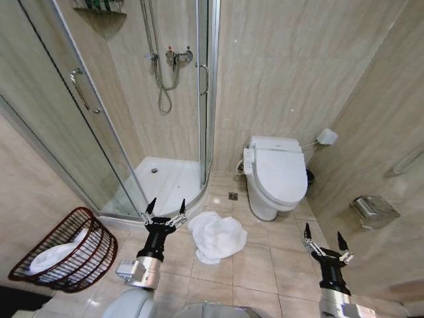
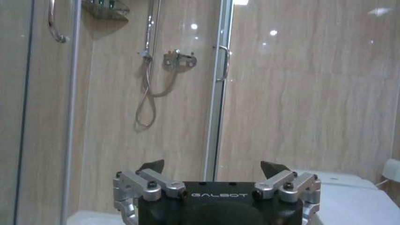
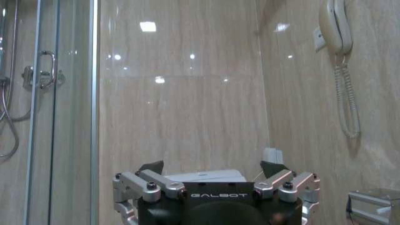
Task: Discard the used towel into the hamper.
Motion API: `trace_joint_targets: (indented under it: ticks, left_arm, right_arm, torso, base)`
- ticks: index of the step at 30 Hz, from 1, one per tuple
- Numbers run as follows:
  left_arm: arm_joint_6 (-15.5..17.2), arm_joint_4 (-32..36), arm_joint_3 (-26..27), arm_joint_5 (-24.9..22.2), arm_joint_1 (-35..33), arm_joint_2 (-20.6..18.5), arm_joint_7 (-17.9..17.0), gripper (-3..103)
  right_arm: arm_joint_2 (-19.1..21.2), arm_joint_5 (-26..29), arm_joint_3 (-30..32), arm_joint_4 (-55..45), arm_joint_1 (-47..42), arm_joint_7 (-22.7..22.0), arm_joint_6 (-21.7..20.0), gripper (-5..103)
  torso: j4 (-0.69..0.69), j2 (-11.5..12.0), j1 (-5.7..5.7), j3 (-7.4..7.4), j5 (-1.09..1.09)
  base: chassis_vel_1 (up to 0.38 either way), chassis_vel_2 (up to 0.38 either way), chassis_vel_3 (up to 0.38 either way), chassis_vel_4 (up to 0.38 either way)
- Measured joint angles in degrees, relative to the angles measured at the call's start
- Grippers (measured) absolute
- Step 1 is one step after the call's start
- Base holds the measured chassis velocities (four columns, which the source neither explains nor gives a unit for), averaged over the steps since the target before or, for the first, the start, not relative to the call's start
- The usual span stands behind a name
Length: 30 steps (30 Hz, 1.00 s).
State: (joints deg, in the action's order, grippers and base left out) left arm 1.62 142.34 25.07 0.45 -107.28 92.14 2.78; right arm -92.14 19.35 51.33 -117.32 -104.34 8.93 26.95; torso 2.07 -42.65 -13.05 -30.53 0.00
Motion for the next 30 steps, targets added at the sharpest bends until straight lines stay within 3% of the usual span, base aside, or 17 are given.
trace_joint_targets:
  ticks: [16,30]
  left_arm:
    - [0.0,0.0,0.0,0.0,0.0,0.0,0.0,100]
    - [0.0,0.0,0.0,0.0,0.0,0.0,0.0,100]
  right_arm:
    - [0.0,-0.2,0.0,1.3,0.4,2.0,3.5,100]
    - [0.0,0.3,-0.2,1.9,0.7,1.8,4.1,100]
  torso:
    - [0.00,4.2,1.80,2.44,0.00]
    - [-0.01,7.2,3.11,4.12,-0.01]
  base:
    - [-0.019,0.015,0.023,-0.017]
    - [-0.036,0.029,0.036,-0.019]
